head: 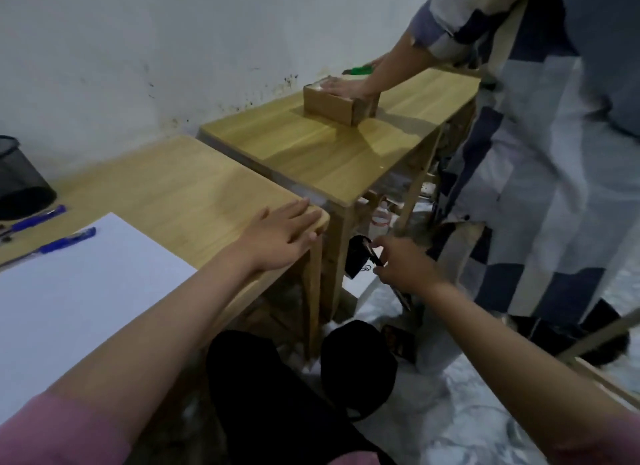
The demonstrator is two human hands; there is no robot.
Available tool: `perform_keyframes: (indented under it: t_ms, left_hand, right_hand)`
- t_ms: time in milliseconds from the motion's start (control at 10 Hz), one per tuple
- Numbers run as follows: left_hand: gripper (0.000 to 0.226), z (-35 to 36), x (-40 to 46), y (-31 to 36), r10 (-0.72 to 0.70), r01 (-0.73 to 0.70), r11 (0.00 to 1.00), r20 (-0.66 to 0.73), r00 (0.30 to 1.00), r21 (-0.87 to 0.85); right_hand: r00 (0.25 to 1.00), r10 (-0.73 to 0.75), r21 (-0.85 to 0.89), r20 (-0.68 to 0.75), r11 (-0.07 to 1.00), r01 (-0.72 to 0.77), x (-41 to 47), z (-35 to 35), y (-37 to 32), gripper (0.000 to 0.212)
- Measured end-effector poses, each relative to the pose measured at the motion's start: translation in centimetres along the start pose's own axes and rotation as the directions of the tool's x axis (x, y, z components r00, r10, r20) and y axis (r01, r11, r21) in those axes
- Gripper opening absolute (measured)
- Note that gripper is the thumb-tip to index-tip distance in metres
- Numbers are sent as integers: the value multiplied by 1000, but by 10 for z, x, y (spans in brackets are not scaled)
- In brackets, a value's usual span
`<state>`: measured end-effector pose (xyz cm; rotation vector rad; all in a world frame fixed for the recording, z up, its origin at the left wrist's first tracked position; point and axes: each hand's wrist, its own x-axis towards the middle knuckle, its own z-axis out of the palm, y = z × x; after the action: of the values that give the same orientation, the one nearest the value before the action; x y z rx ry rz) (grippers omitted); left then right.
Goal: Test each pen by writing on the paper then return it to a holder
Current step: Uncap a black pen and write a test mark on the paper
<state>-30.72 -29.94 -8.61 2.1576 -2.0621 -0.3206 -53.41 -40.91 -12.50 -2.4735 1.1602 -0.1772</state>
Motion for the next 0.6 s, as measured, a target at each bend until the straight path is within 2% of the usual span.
perform_keyframes:
  t_ms: [100, 200, 300, 400, 500, 600]
  left_hand:
    - [50, 1, 1, -2, 1, -1, 1000, -10, 1000, 0]
    - [50, 1, 1, -3, 10, -11, 1000, -17, 1000, -12]
    - [50, 3, 2, -6, 20, -21, 1000, -32, 999, -23]
    - [50, 4, 3, -6, 25, -26, 999, -45, 999, -25]
    - [50, 4, 3, -5, 15, -18, 999, -55, 998, -39]
    - [51, 1, -3, -3, -13, -8, 991, -156, 988, -132]
  right_hand:
    - [996, 79, -25, 39, 997, -78, -1, 23, 12, 43]
    - [989, 119, -64, 84, 991, -114, 1, 37, 21, 59]
    - [991, 112, -84, 77, 991, -106, 5, 35, 22, 57]
    - [999, 45, -53, 17, 998, -44, 10, 26, 12, 45]
    - [991, -65, 76, -114, 994, 74, 13, 17, -7, 25]
    - [947, -139, 155, -291, 969, 190, 17, 6, -32, 23]
